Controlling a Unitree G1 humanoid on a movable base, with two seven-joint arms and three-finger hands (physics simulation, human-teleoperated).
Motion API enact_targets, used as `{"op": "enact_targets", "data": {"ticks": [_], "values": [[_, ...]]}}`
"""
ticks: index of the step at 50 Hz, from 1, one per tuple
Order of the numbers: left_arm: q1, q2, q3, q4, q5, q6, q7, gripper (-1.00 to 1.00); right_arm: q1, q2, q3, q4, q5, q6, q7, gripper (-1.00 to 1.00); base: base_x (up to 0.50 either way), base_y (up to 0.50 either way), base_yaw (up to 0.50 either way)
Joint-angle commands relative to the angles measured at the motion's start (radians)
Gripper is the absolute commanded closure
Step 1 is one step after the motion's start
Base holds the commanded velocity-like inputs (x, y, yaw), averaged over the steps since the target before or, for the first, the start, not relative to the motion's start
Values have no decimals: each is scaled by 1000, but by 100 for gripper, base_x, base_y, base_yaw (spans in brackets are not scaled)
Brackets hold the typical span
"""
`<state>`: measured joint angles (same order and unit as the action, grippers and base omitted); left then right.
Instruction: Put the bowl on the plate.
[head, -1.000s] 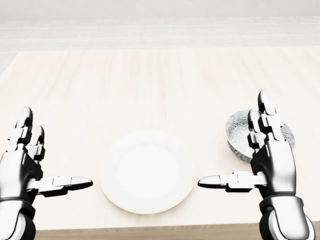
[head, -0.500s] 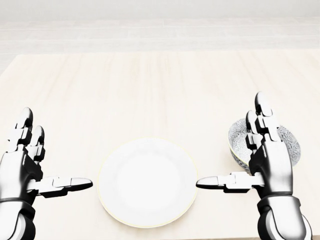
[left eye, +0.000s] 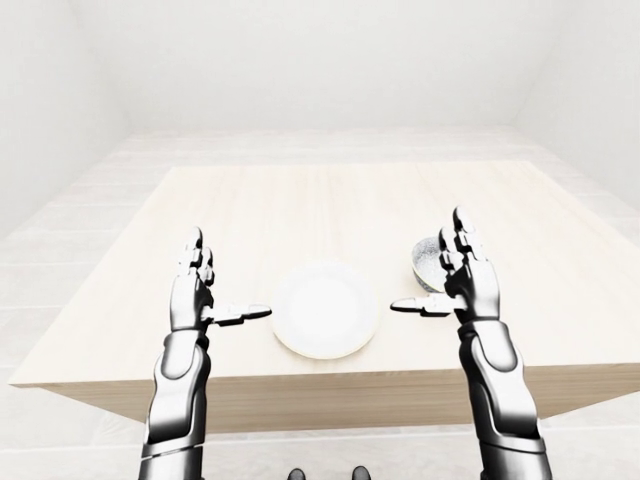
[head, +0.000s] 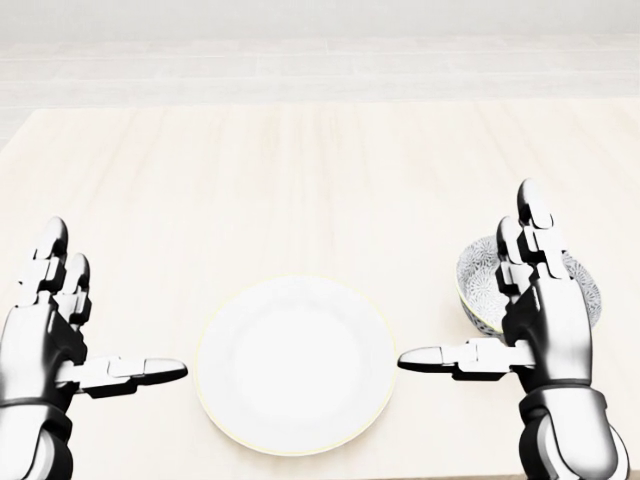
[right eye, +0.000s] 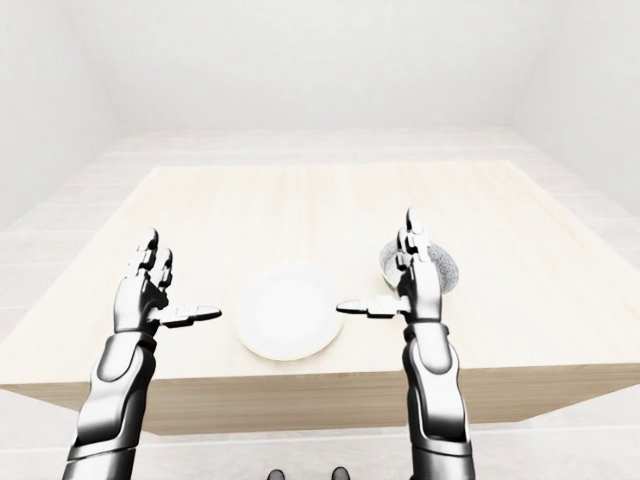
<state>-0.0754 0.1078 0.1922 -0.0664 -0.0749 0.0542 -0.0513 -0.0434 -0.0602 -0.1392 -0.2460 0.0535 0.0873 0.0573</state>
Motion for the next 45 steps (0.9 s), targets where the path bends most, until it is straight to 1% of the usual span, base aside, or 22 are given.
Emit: {"op": "enact_targets", "data": {"ticks": [1, 4, 7, 9, 10, 12, 13, 15, 16, 19, 22, 25, 27, 28, 29, 32, 33, 36, 37, 43, 44, 45], "values": [[3, 1, -1, 6, 6, -12, -9, -100, -25, -14, -19, -20, 84, 0, 42, -100, 0, 0, 0], [0, 2, 1, 8, 5, -12, -9, -100, -31, -17, -18, -28, 82, 0, 34, -100, 0, 0, 0], [2, 3, 3, 7, 5, -15, -11, -100, -29, -16, -8, -7, 35, 0, 21, -100, 0, 0, 0], [1, 4, 4, 12, 5, -20, -13, -100, -28, -9, 1, 1, -39, 0, -38, -100, 0, 0, 0], [0, 5, 5, 18, 7, -25, -13, -100, -34, -2, -11, -14, -31, 0, -59, -100, 0, 0, 0], [-2, 6, 6, 22, 6, -29, -14, -100, -39, -12, -15, -43, -12, 0, -49, -100, 0, 0, 0], [-7, 8, 8, 33, 7, -34, -14, -100, -31, -28, -5, -68, -48, 0, -57, -100, 0, 0, 0], [-9, 9, 9, 36, 7, -35, -13, -100, -31, -29, -9, -76, -63, 0, -61, -100, 0, 0, 0], [-10, 9, 9, 40, 7, -36, -12, -100, -29, -37, -7, -87, -105, 0, -84, -100, 0, 0, 0], [-20, 11, 7, 60, 12, -45, -9, -100, -32, -61, -11, -112, -180, 0, -99, -100, 0, 0, 0], [-33, 14, 7, 77, 10, -40, -6, -100, -28, -63, -20, -139, -190, 0, -60, -100, 0, 0, 0], [-29, 14, 5, 75, 12, -44, -3, -100, -34, -59, -32, -146, -199, 0, -53, -100, 0, 0, 0], [-23, 13, 3, 62, 11, -40, -5, -100, -31, -59, -38, -150, -199, 0, -37, -100, 0, 0, 0], [-24, 14, 3, 63, 16, -45, -1, -100, -35, -56, -46, -148, -196, 0, -33, -100, 0, 0, 0], [-26, 14, 3, 65, 18, -44, 0, -100, -32, -60, -43, -145, -197, 0, -19, -100, 0, 0, 0], [-32, 18, 6, 65, 18, -39, 2, -100, -36, -61, -50, -125, -211, 0, -22, -100, 0, 0, 0], [-32, 19, 7, 63, 18, -37, 2, -100, -42, -65, -52, -110, -233, 0, -38, -100, 0, 0, 0], [-27, 19, 7, 53, 18, -33, 0, -100, -48, -71, -60, -101, -219, 0, -13, -100, 0, 0, 0], [-22, 18, 6, 51, 19, -37, -2, -100, -54, -76, -64, -92, -224, 0, -11, -100, 0, 0, 0], [-23, 18, 5, 51, 24, -38, -5, -100, -76, -107, -53, -25, -319, 0, -28, -100, 0, 0, 0], [-24, 18, 6, 50, 21, -34, -8, -100, -73, -111, -46, -8, -336, 0, -26, -100, 0, 0, 0], [-25, 19, 6, 47, 12, -22, -16, -100, -72, -121, -33, 19, -365, 0, -23, -100, 0, 0, 0]]}}
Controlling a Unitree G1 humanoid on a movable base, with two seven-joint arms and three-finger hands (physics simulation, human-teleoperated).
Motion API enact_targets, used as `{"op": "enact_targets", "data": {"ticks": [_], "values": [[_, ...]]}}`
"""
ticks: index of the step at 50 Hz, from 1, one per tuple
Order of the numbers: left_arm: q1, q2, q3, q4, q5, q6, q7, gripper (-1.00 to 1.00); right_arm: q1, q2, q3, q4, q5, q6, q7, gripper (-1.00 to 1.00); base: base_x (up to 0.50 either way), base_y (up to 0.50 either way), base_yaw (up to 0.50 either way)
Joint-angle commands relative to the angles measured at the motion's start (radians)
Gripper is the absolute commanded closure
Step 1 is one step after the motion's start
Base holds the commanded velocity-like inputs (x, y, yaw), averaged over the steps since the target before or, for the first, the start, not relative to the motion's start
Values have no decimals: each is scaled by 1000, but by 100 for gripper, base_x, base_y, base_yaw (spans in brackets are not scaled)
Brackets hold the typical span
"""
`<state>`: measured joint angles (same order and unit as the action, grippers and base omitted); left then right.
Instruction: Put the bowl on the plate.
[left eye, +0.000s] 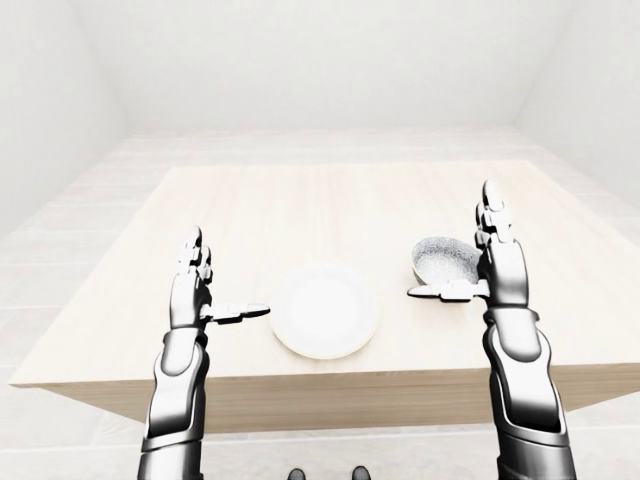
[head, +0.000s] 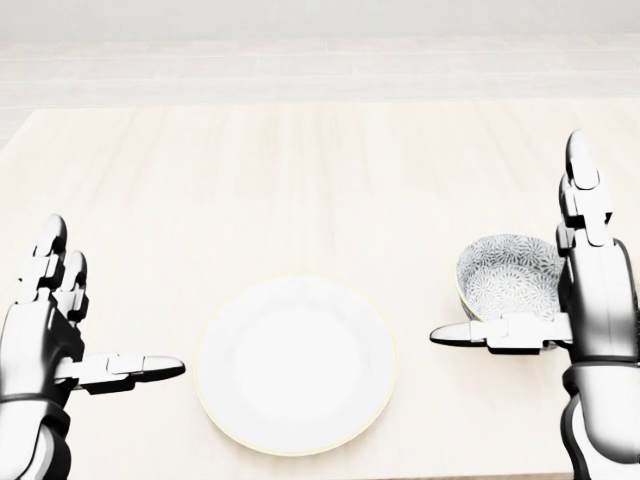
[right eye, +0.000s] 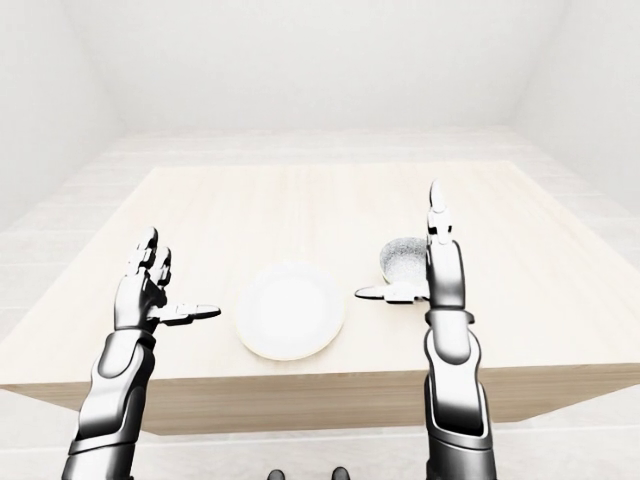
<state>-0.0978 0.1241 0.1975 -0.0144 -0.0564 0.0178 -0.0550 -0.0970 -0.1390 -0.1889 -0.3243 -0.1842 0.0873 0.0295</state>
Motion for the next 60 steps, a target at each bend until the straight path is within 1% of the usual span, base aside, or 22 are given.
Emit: {"op": "enact_targets", "data": {"ticks": [1, 4, 7, 10, 13, 15, 16, 17, 20, 23, 25, 30, 33, 35, 36, 39, 41, 42, 43, 46, 57, 60], "values": [[-5, 2, 1, -3, -3, 13, -8, -100, -18, -45, 25, 126, -156, 0, -3, -100, 0, 0, 0], [-4, 2, 0, -4, 3, 11, -5, -100, -26, -40, 37, 189, -214, 0, -26, -100, 0, 0, 0], [2, 0, -2, -11, 7, 10, -5, -100, -29, -40, 43, 212, -245, 0, -24, -100, 0, 0, 0], [2, -1, -1, -9, 7, 9, -5, -100, -28, -35, 39, 206, -256, 0, -9, -100, 0, 0, 0], [-1, 0, -2, 0, 18, 1, 1, -100, -26, -34, 36, 203, -274, 0, 2, -100, 0, 0, 0], [-2, 1, -2, 0, 19, 4, 1, -100, -30, -34, 28, 204, -278, 0, 8, -100, 0, 0, 0], [-2, 2, -3, 2, 26, 2, 4, -100, -29, -34, 28, 204, -284, 0, 10, -100, 0, 0, 0], [-2, 3, -6, 7, 35, -7, 6, -100, -29, -34, 26, 203, -288, 0, 11, -100, 0, 0, 0], [-2, 5, -9, 10, 48, -8, 7, -100, -28, -32, 19, 195, -290, 0, 17, -100, 0, 0, 0], [3, 10, -18, 20, 86, -27, 11, -100, -25, -31, 11, 183, -292, 0, 21, -100, 0, 0, 0], [9, 11, -20, 18, 102, -32, 10, -100, -21, -32, 8, 173, -295, 0, 27, -100, 0, 0, 0], [17, 10, -22, 15, 134, -42, 7, -100, -23, -32, 2, 165, -299, 0, 33, -100, 0, 0, 0], [16, 12, -21, 19, 149, -43, 9, -100, -21, -30, 4, 156, -305, 0, 37, -100, 0, 0, 0], [20, 15, -24, 23, 174, -54, 11, -100, -16, -30, 3, 145, -309, 0, 41, -100, 0, 0, 0], [28, 22, -32, 25, 205, -62, 13, -100, -10, -31, 1, 135, -312, 0, 45, -100, 0, 0, 0], [36, 21, -35, 21, 225, -70, 13, -100, -6, -31, -2, 133, -313, 0, 46, -100, 0, 0, 0], [41, 19, -39, 26, 252, -88, 18, -100, -7, -31, -5, 134, -313, 0, 49, -100, 0, 0, 0], [41, 18, -40, 31, 264, -87, 19, -100, -8, -31, -6, 134, -314, 0, 48, -100, 0, 0, 0], [41, 18, -40, 36, 275, -96, 23, -100, -9, -31, -7, 134, -314, 0, 49, -100, 0, 0, 0], [53, 15, -36, 10, 286, -90, 11, -100, -12, -30, -8, 135, -315, 0, 51, -100, 0, 0, 0], [75, -1, -27, -29, 306, -91, -7, -100, -12, -34, 0, 135, -349, 0, 59, -100, 0, 0, 0], [77, -3, -24, -45, 305, -82, -13, -100, -8, -42, 11, 146, -385, 0, 63, -100, 0, 0, 0]]}}
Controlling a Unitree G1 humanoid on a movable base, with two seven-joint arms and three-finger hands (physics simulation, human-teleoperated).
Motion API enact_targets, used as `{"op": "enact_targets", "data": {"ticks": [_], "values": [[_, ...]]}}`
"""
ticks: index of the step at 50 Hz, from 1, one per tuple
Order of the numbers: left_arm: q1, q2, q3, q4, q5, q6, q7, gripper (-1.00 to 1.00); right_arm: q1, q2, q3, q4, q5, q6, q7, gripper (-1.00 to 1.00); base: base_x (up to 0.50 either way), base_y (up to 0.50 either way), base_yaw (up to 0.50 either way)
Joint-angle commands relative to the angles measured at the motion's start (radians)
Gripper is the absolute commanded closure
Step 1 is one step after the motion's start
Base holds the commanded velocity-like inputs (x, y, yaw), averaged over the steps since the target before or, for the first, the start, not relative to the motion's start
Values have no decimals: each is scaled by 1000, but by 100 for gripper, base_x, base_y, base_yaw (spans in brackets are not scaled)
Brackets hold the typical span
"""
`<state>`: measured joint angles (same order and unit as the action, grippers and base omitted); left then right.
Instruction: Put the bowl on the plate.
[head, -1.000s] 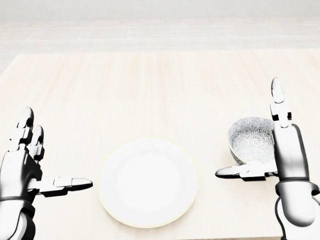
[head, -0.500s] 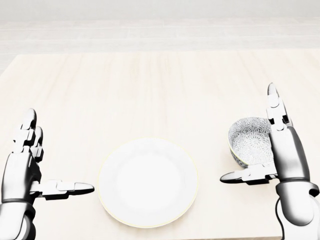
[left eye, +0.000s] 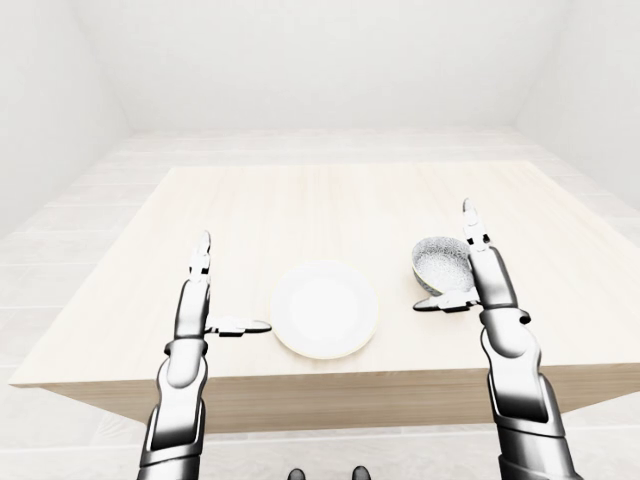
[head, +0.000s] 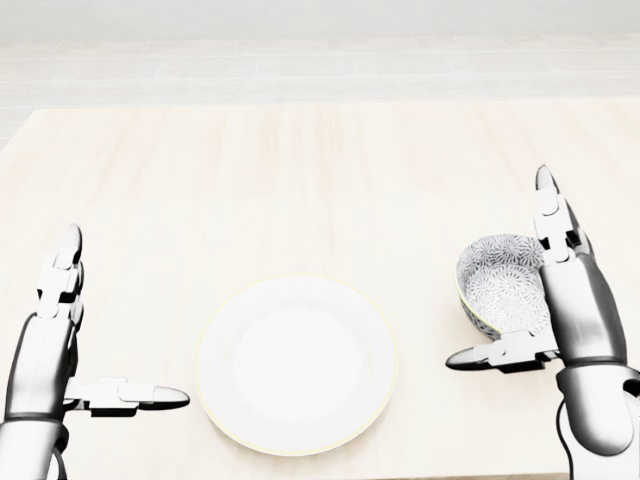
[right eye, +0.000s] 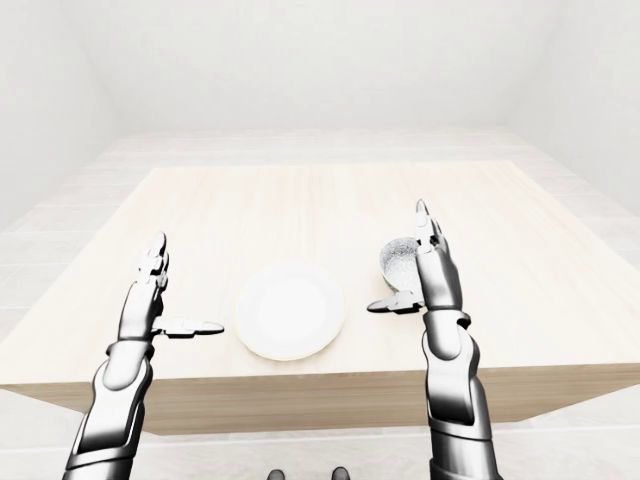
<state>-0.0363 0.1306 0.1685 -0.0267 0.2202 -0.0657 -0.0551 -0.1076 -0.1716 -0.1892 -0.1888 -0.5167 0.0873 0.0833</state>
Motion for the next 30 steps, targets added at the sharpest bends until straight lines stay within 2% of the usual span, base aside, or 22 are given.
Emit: {"op": "enact_targets", "data": {"ticks": [1, 6, 7, 9, 22, 27, 30], "values": [[17, -10, 6, -39, 28, 4, -14, -100, 5, -13, 15, 10, -67, 0, 16, -100, 0, 0, 0], [19, -12, 8, -48, 27, 8, -19, -100, 9, -16, 27, 15, -129, 0, 4, -100, 0, 0, 0], [16, -9, 12, -45, 25, 11, -22, -100, 5, -21, 51, 66, -182, 0, -30, -100, 0, 0, 0], [16, -9, 14, -43, 26, 8, -21, -100, 12, -23, 69, 87, -221, 0, -22, -100, 0, 0, 0], [6, -6, 16, -23, 22, 3, -24, -100, -23, -22, 49, 92, -301, 0, 23, -100, 0, 0, 0], [9, -7, 14, -43, 23, 15, -30, -100, -39, -30, 51, 105, -332, 0, 42, -100, 0, 0, 0], [10, -7, 14, -43, 24, 13, -29, -100, -55, -36, 52, 128, -350, 0, 40, -100, 0, 0, 0]]}}
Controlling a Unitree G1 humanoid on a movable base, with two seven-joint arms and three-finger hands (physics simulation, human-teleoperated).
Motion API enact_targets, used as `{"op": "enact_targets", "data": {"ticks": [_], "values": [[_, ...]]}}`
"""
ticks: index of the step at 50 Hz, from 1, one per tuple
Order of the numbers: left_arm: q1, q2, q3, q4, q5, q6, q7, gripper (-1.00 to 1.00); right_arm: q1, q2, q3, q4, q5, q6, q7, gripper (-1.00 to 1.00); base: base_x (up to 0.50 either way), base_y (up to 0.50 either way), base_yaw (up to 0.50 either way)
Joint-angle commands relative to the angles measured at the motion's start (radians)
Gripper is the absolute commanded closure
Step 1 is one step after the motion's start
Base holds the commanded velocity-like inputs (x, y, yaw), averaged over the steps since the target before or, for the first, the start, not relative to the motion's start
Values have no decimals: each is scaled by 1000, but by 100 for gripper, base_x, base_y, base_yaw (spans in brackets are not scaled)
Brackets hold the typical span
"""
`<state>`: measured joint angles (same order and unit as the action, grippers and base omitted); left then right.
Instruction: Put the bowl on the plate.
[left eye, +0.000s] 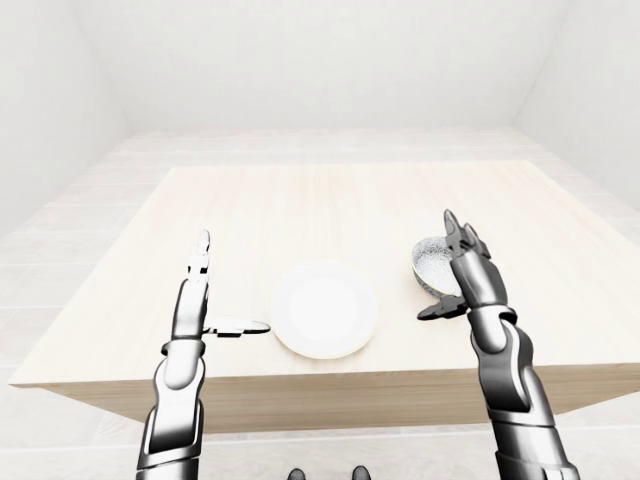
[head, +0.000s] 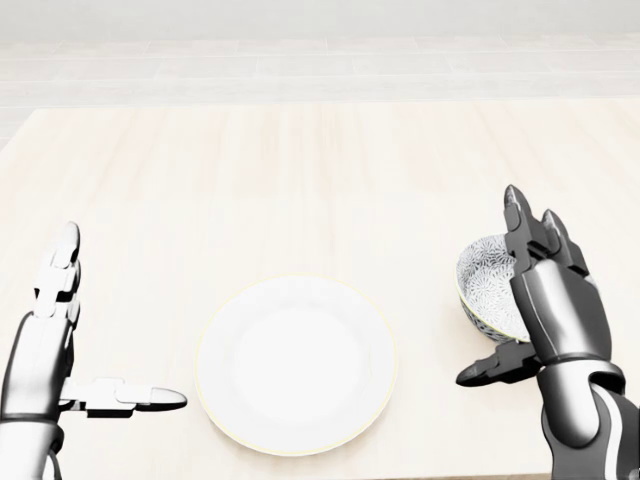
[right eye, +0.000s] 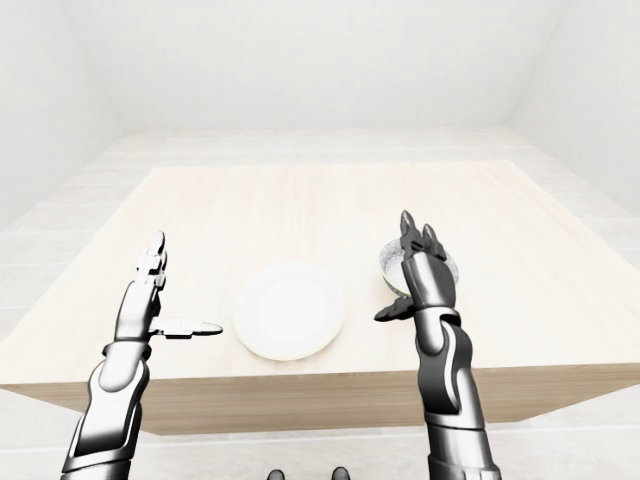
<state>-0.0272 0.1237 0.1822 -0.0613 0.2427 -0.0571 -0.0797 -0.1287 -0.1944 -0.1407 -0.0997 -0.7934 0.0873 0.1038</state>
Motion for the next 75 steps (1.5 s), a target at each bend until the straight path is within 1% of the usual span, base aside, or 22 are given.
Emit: {"op": "enact_targets", "data": {"ticks": [1, 6, 10, 11, 14, 19, 25, 27, 30, 32, 39, 40, 42, 49, 56, 61, 64, 67, 75], "values": [[0, 0, 0, -6, 2, 3, -4, -100, -38, -16, 4, 44, -80, 0, 25, -100, 0, 0, 0], [1, 0, 1, -2, 3, 0, -2, -100, -75, -36, 10, 101, -136, 0, 28, -100, 0, 0, 0], [1, 1, 3, -4, 4, 0, -1, -100, -111, -52, -1, 126, -162, 0, 34, -100, 0, 0, 0], [0, 1, 5, -7, 2, 3, -2, -100, -120, -58, -3, 120, -169, 0, 51, -100, 0, 0, 0], [2, 0, 5, -10, 2, 4, -3, -100, -127, -69, -7, 112, -190, 0, 77, -100, 0, 0, 0], [4, -1, 5, -10, 2, -3, 0, -100, -129, -76, -12, 95, -214, 0, 99, -100, 0, 0, 0], [-2, 0, 6, -3, 0, 1, 1, -100, -130, -78, -14, 99, -230, 0, 119, -100, 0, 0, 0], [0, -1, 3, 2, 6, -6, 6, -100, -136, -80, -12, 123, -241, 0, 109, -100, 0, 0, 0], [5, -1, 2, -7, 7, -5, 5, -100, -144, -84, -11, 153, -253, 0, 97, -100, 0, 0, 0], [4, -2, 3, -12, 4, 0, 2, -100, -145, -87, -11, 161, -261, 0, 99, -100, 0, 0, 0], [-4, -4, 1, -1, 2, -2, 8, -100, -140, -97, -6, 175, -303, 0, 122, -100, 0, 0, 0], [-4, -4, -1, 4, 4, -6, 10, -100, -140, -103, -1, 186, -322, 0, 125, -100, 0, 0, 0], [-3, -4, -2, 5, 5, -8, 11, -100, -144, -105, -2, 201, -334, 0, 126, -100, 0, 0, 0], [-5, -3, -1, 0, 2, -2, 11, -100, -129, -113, 9, 214, -401, 0, 141, -100, 0, 0, 0], [4, -4, -4, 1, 4, -12, 13, -100, -108, -107, 5, 197, -459, 0, 148, -100, 0, 0, 0], [17, -6, 0, -32, -4, -1, 1, -100, -95, -99, -3, 176, -485, 0, 163, -100, 0, 0, 0], [12, -6, 1, -14, -1, -11, 5, -100, -93, -94, -8, 179, -489, 0, 158, -100, 0, 0, 0], [10, -5, 2, -8, 0, -15, 6, -100, -92, -88, -9, 182, -491, 0, 153, -100, 0, 0, 0], [-5, -2, 3, 11, 0, -12, 11, -100, -99, -84, -7, 215, -494, 0, 131, -100, 0, 0, 0]]}}
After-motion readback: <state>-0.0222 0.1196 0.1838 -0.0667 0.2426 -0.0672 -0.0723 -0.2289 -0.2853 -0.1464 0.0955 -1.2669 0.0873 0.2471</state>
